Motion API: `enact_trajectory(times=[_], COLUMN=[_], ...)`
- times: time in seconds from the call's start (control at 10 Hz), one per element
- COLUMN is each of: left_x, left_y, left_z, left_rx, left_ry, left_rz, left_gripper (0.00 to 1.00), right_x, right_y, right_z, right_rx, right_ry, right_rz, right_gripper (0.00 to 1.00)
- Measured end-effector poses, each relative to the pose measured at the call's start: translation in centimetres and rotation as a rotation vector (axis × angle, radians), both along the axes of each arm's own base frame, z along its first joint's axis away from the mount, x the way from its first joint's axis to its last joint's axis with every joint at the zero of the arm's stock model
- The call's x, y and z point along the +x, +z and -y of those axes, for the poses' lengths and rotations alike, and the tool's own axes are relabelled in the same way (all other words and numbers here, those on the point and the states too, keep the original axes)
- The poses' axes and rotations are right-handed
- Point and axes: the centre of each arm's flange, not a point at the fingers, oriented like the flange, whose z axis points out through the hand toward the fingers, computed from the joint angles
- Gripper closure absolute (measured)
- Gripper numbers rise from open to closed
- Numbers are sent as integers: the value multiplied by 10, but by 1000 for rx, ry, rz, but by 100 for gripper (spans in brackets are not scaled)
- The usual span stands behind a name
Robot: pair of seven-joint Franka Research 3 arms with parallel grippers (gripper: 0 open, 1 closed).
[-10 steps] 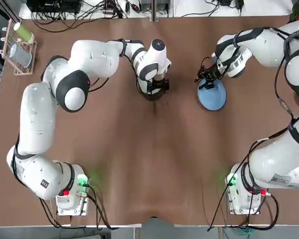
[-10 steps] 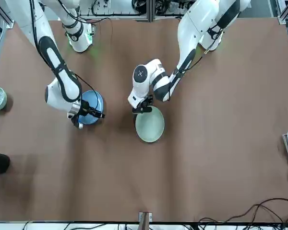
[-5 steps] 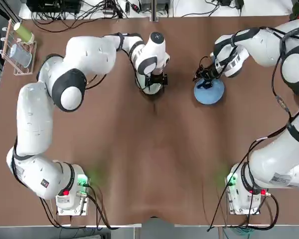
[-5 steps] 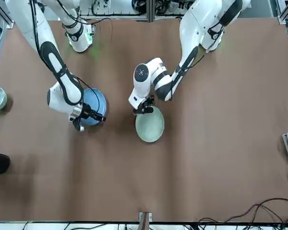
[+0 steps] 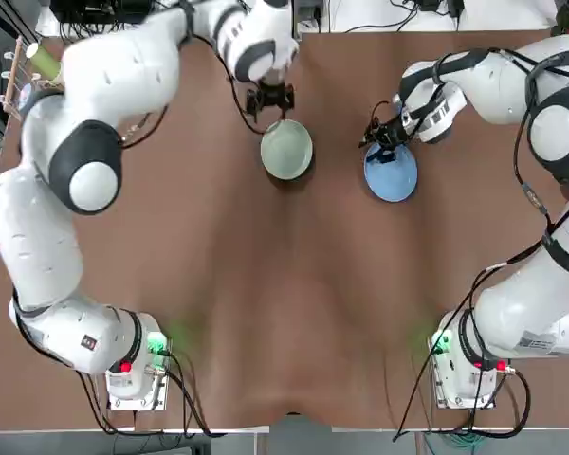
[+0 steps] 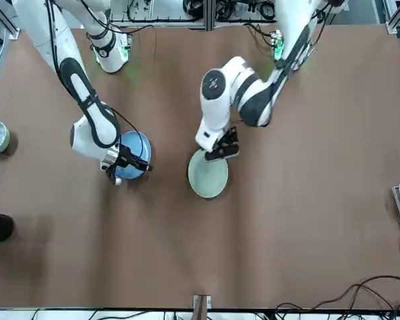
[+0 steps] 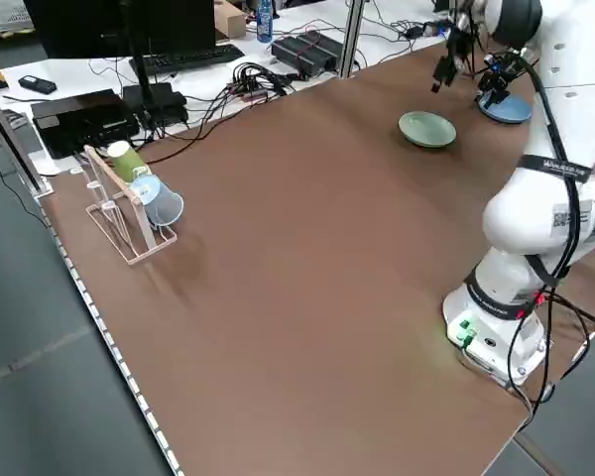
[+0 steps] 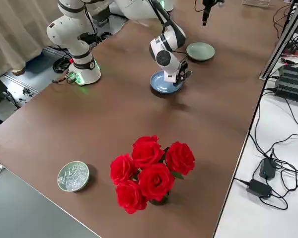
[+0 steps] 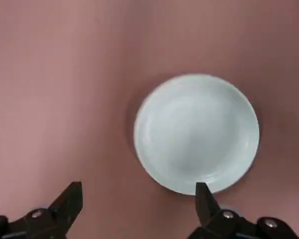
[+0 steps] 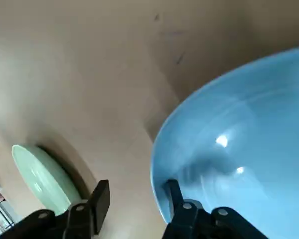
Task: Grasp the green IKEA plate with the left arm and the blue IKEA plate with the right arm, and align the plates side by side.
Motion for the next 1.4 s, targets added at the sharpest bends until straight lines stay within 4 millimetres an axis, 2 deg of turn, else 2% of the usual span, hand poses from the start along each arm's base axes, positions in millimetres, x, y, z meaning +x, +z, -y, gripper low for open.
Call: enact_trajectory(times=[0.2,0.4,0.8,1.0,1.4], left_x=[21,35,56,52,51], left_y=[38,77,183,211,238], left_z=[-40,-84,-197,-238,-311], left_rx=[15,44,-89,-108,-118], left_ry=[1,-4,-29,-70,-178], left_rz=[25,36,72,62,46], left_gripper=[0,0,0,0,0], right_x=[2,5,8,8,8], right_y=[1,0,-3,-3,-6], right_z=[-13,-18,-17,-16,-13], right_rx=[13,22,23,20,17], right_ry=[-3,-9,-15,-17,-13], right_rz=[3,3,3,5,10], right_gripper=[44,44,44,44,44])
